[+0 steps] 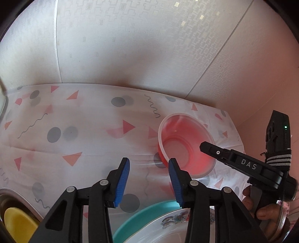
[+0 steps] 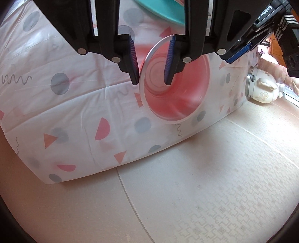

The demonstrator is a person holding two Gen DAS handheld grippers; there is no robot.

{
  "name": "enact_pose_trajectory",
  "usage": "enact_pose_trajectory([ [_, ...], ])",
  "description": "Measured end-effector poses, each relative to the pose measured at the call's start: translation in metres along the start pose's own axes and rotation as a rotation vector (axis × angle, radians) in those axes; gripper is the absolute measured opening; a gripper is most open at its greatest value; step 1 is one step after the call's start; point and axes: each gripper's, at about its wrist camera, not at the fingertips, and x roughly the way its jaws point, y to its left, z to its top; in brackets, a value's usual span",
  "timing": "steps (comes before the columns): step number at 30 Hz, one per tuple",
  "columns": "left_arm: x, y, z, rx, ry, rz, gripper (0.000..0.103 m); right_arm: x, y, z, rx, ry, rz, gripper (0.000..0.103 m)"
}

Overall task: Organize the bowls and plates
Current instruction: 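Reach the left gripper to the red plastic bowl and grasp its rim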

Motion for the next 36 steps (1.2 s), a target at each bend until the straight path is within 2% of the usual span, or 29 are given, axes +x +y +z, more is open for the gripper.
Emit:
enact_pose_trajectory([
  [3,0.003,0.001,0.003,-0.001,0.009,-0.002,0.035,-0.008,-0.001,0.003,0.018,-0.041,0.006,0.029],
  [8,0.010,0.002,0.009,-0.034,0.023,-0.009,0.035,-0.021,-0.008,0.000,0.063,-0.073,0.001,0.029],
  [13,0.021,-0.001,0.011,-0.052,0.041,-0.040,0.034,-0.015,-0.009,-0.003,0.081,-0.059,-0.006,0.016],
  [15,0.024,-0.008,0.009,-0.022,0.039,-0.064,0.029,-0.011,-0.008,-0.005,0.077,-0.050,-0.009,0.011],
  [16,0.026,-0.013,0.007,0.004,0.045,-0.062,0.023,-0.009,-0.007,-0.006,0.076,-0.044,-0.001,0.010],
  [18,0.029,-0.018,0.004,0.035,0.046,-0.050,0.016,-0.007,-0.002,-0.008,0.063,-0.039,0.000,0.010],
  [22,0.024,-0.013,0.005,0.010,0.025,-0.054,0.012,-0.005,0.000,-0.010,0.059,-0.035,0.002,0.010],
  [30,0.016,0.000,0.006,-0.017,0.026,-0.036,0.012,0.007,0.012,-0.012,0.055,0.002,0.034,0.013],
  [33,0.016,0.007,0.007,-0.055,0.032,-0.051,0.017,0.008,0.014,-0.013,0.061,0.002,0.047,0.018],
  [36,0.016,0.011,0.006,-0.074,0.038,-0.059,0.018,0.006,0.013,-0.014,0.067,-0.001,0.048,0.020],
])
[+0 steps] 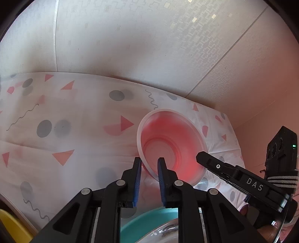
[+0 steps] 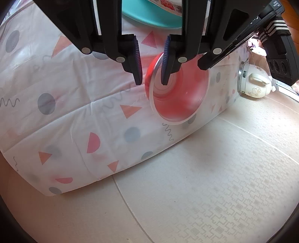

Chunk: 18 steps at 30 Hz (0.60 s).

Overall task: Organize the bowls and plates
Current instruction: 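Reach the left gripper to the red plastic bowl and grasp its rim, then lift the red bowl with the left gripper and carry it over the steel bowl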

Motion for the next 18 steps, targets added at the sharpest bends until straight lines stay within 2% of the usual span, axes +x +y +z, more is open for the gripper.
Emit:
enact_pose_trajectory([
  [5,-0.002,0.000,-0.003,0.009,-0.009,-0.026,0.018,-0.006,-0.004,-0.002,0.007,-0.009,-0.006,0.021],
  [7,-0.004,-0.004,-0.004,0.035,-0.020,-0.025,0.015,-0.006,0.000,-0.005,-0.016,-0.011,-0.016,0.012],
  [10,-0.010,-0.010,-0.007,0.089,-0.056,0.009,0.013,-0.005,0.005,-0.008,-0.034,-0.017,-0.026,0.012],
  [18,-0.030,-0.007,-0.013,0.088,-0.097,0.022,0.012,-0.013,0.013,-0.014,-0.039,-0.016,0.015,0.012],
])
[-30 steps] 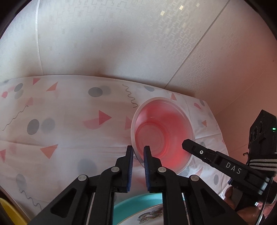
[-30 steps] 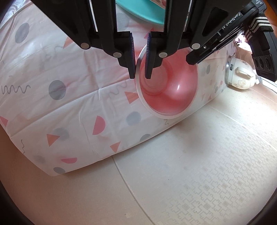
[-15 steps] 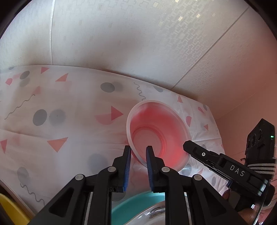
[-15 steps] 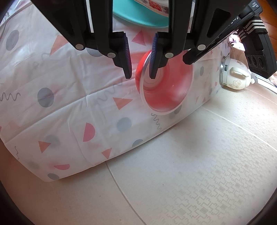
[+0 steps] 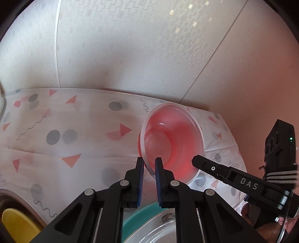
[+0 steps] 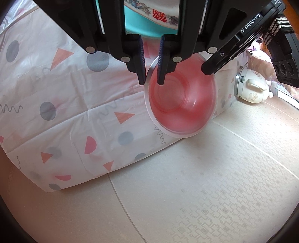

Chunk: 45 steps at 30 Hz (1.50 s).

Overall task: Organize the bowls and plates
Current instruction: 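Lift the red bowl with the left gripper and carry it over the steel bowl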

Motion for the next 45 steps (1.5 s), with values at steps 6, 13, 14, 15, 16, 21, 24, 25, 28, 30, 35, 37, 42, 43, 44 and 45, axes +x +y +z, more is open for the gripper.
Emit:
enact_pose_trajectory([
  [6,-0.019,0.004,-0.010,-0.001,-0.043,0.024,0.012,-0.001,0.012,-0.007,-0.020,0.002,0.026,0.012],
  [13,-0.037,0.011,-0.021,0.008,-0.071,0.045,0.012,-0.002,0.025,-0.017,-0.042,0.008,0.059,0.012],
  [14,-0.040,0.013,-0.022,0.006,-0.073,0.042,0.012,-0.002,0.027,-0.018,-0.045,0.008,0.063,0.012],
  [15,-0.043,0.014,-0.023,0.004,-0.076,0.042,0.012,-0.003,0.029,-0.019,-0.048,0.007,0.069,0.012],
  [16,-0.046,0.015,-0.024,0.002,-0.079,0.041,0.012,-0.004,0.031,-0.020,-0.052,0.006,0.074,0.012],
  [21,-0.061,0.016,-0.030,0.013,-0.105,0.048,0.012,-0.009,0.040,-0.026,-0.070,-0.001,0.096,0.012],
  [24,-0.070,0.016,-0.034,0.023,-0.120,0.059,0.012,-0.012,0.047,-0.032,-0.082,-0.002,0.106,0.012],
  [25,-0.074,0.017,-0.036,0.024,-0.123,0.061,0.012,-0.013,0.049,-0.033,-0.086,-0.003,0.109,0.012],
  [28,-0.084,0.020,-0.041,0.023,-0.134,0.061,0.012,-0.014,0.053,-0.038,-0.094,-0.002,0.122,0.012],
  [30,-0.089,0.022,-0.043,0.022,-0.141,0.064,0.012,-0.014,0.056,-0.041,-0.099,0.000,0.129,0.012],
  [35,-0.102,0.025,-0.052,0.027,-0.158,0.080,0.012,-0.018,0.065,-0.051,-0.121,0.003,0.140,0.012],
  [37,-0.106,0.028,-0.055,0.024,-0.161,0.082,0.012,-0.019,0.068,-0.054,-0.128,0.004,0.148,0.012],
  [42,-0.114,0.034,-0.062,0.010,-0.161,0.086,0.012,-0.023,0.075,-0.062,-0.147,0.006,0.158,0.012],
  [43,-0.115,0.035,-0.064,0.008,-0.161,0.086,0.012,-0.023,0.076,-0.063,-0.149,0.006,0.160,0.012],
  [44,-0.116,0.036,-0.065,0.008,-0.161,0.086,0.012,-0.023,0.076,-0.064,-0.149,0.007,0.162,0.012],
  [45,-0.118,0.036,-0.067,0.008,-0.161,0.086,0.012,-0.024,0.077,-0.065,-0.150,0.008,0.164,0.012],
])
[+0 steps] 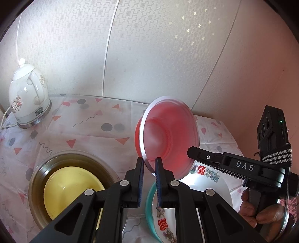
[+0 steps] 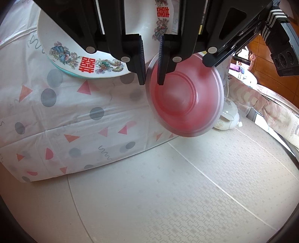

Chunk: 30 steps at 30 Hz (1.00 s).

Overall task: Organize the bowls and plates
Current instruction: 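Lift the red bowl with the left gripper and carry it over the steel bowl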

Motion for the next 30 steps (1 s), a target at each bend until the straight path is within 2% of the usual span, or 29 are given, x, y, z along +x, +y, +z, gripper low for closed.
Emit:
enact_pose_trajectory([
  [13,-0.025,0.021,-0.017,-0.033,-0.001,-0.020,0.012,-0.004,0.021,-0.014,-0.036,0.018,0.042,0.012],
  [24,-0.057,0.067,-0.027,-0.109,-0.013,-0.013,0.012,0.008,0.060,-0.028,-0.114,0.079,0.122,0.012],
  [30,-0.071,0.099,-0.036,-0.192,0.000,-0.011,0.012,0.021,0.085,-0.038,-0.158,0.128,0.171,0.012],
])
